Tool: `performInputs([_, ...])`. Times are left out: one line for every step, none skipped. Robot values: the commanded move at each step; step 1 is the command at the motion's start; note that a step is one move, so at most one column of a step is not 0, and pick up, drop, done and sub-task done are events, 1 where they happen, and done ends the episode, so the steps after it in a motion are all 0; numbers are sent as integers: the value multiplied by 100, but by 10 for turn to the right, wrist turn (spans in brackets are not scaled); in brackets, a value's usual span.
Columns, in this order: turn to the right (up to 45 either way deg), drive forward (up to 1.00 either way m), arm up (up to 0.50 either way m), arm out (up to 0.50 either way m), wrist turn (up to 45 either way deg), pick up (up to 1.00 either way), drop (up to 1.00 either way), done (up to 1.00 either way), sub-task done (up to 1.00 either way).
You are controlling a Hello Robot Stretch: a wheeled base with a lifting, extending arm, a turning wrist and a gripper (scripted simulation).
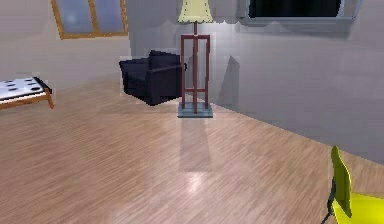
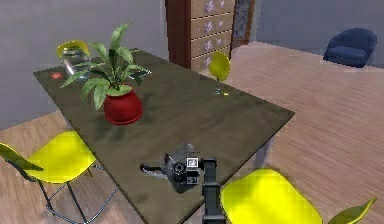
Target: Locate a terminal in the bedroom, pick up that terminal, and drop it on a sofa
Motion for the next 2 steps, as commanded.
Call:
performInputs([0,0,10,0,0,0,0,0,0])
performInputs([0,0,20,0,0,0,0,0,0])
